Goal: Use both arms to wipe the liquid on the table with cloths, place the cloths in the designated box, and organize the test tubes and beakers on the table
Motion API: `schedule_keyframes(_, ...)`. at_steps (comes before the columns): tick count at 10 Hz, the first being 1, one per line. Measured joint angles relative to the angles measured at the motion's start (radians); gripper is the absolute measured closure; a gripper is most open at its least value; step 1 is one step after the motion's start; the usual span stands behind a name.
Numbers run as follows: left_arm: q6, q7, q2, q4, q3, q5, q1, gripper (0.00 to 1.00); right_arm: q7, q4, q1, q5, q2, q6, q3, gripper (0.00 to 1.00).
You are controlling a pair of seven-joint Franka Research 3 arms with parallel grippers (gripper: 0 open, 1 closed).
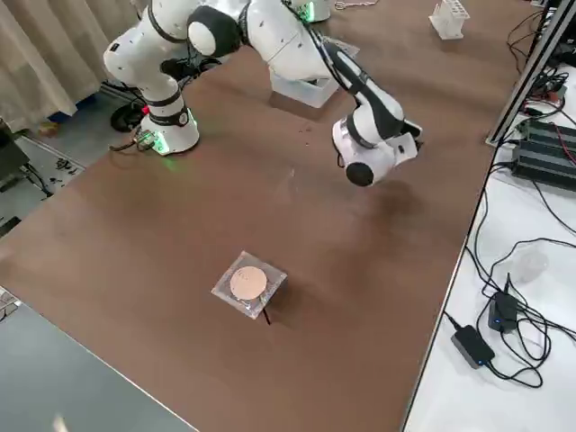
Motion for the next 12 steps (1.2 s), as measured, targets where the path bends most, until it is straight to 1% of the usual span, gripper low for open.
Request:
schedule_keyframes(2, 0.0, 0.018, -0.002, 0.009, -0.003, 0.0, 0.0, 0.04, 0.031, 0.002, -0.116, -0.103, -0.029, -0.092, -0.001, 0.74)
schedule_keyframes(3, 0.0, 0.048, -0.01, 0.02, -0.01, -0.001, 0.0, 0.0, 0.04, 0.009, -0.167, -0.138, -0.045, -0.155, -0.002, 0.74)
schedule_keyframes(4, 0.0, 0.085, -0.035, 0.031, -0.022, -0.003, 0.0, 0.0, 0.065, 0.03, -0.216, -0.179, -0.061, -0.237, -0.002, 0.74)
schedule_keyframes(5, -0.002, 0.119, -0.076, 0.037, -0.043, -0.004, 0.001, 0.0, 0.092, 0.059, -0.265, -0.222, -0.078, -0.311, -0.004, 0.74)
schedule_keyframes(6, -0.03, 0.134, -0.122, 0.039, -0.078, -0.005, 0.002, 0.0, 0.106, 0.094, -0.322, -0.253, -0.089, -0.37, -0.005, 0.74)
schedule_keyframes(7, -0.09, 0.135, -0.16, 0.049, -0.12, -0.006, 0.001, 0.0, 0.113, 0.12, -0.382, -0.269, -0.094, -0.435, -0.006, 0.74)
schedule_keyframes(8, -0.175, 0.129, -0.185, 0.083, -0.162, -0.007, 0.0, 0.0, 0.113, 0.129, -0.444, -0.288, -0.094, -0.502, -0.006, 0.74)
schedule_keyframes(9, -0.268, 0.122, -0.198, 0.138, -0.198, -0.007, -0.001, 0.01, 0.113, 0.128, -0.502, -0.311, -0.094, -0.548, -0.006, 0.74)
schedule_keyframes(10, -0.354, 0.119, -0.207, 0.202, -0.23, -0.008, -0.001, 0.01, 0.113, 0.128, -0.553, -0.333, -0.093, -0.567, -0.006, 0.74)
schedule_keyframes(12, -0.474, 0.1, -0.215, 0.308, -0.275, -0.008, -0.001, 0.03, 0.109, 0.131, -0.643, -0.358, -0.093, -0.581, -0.006, 0.74)
